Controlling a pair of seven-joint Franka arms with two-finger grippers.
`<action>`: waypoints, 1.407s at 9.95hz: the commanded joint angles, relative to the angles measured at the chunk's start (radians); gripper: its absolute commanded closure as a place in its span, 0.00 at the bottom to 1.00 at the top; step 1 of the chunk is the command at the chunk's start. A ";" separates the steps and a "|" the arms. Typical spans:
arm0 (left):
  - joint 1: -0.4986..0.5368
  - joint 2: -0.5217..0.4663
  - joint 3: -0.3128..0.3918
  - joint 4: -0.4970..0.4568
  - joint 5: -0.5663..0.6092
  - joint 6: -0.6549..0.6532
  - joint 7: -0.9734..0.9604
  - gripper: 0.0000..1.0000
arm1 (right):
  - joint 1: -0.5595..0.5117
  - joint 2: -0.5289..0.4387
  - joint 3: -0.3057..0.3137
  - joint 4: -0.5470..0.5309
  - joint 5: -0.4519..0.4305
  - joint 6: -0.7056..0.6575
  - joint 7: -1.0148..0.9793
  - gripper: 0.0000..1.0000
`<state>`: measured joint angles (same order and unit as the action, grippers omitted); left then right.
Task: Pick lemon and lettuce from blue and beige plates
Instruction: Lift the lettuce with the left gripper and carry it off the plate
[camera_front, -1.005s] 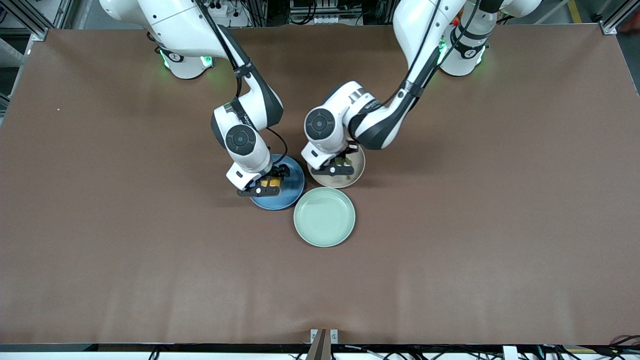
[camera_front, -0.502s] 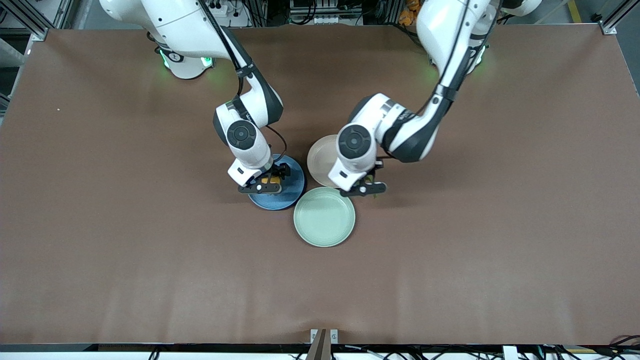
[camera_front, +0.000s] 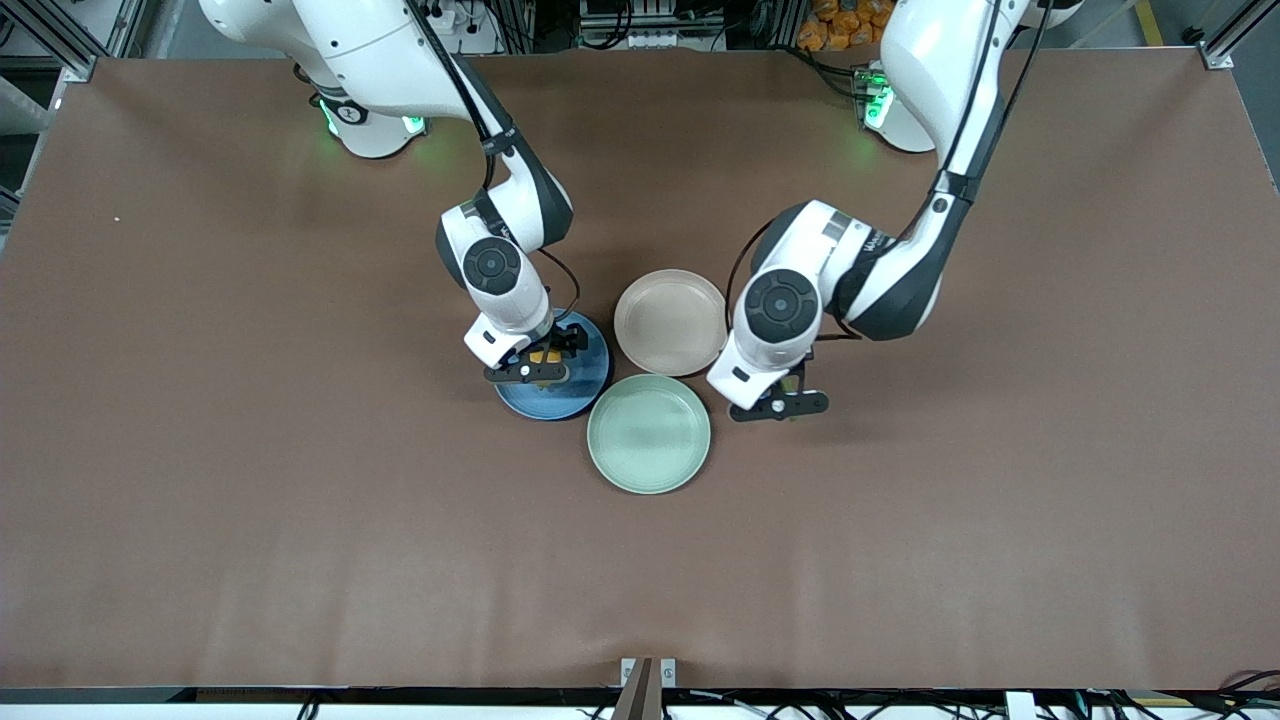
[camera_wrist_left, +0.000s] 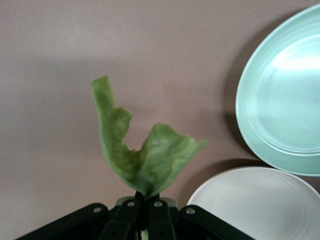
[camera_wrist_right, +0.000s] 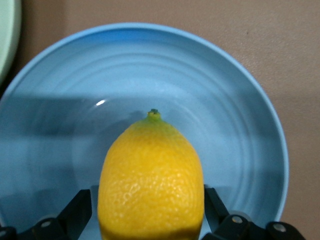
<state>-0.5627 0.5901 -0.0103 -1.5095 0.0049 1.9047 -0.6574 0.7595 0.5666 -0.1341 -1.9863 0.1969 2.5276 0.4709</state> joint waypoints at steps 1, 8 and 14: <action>0.061 -0.036 -0.005 -0.015 0.015 -0.012 0.059 1.00 | 0.012 0.007 -0.007 -0.005 0.024 0.019 0.018 0.00; 0.248 -0.021 -0.005 -0.001 0.017 -0.012 0.382 1.00 | 0.012 0.029 -0.007 0.001 0.026 0.048 0.041 0.25; 0.317 0.039 -0.005 -0.008 0.087 -0.012 0.584 1.00 | 0.007 0.027 -0.007 0.007 0.026 0.033 0.092 0.47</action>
<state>-0.2517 0.6160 -0.0080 -1.5212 0.0464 1.9012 -0.0963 0.7608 0.5755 -0.1371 -1.9823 0.2017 2.5577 0.5475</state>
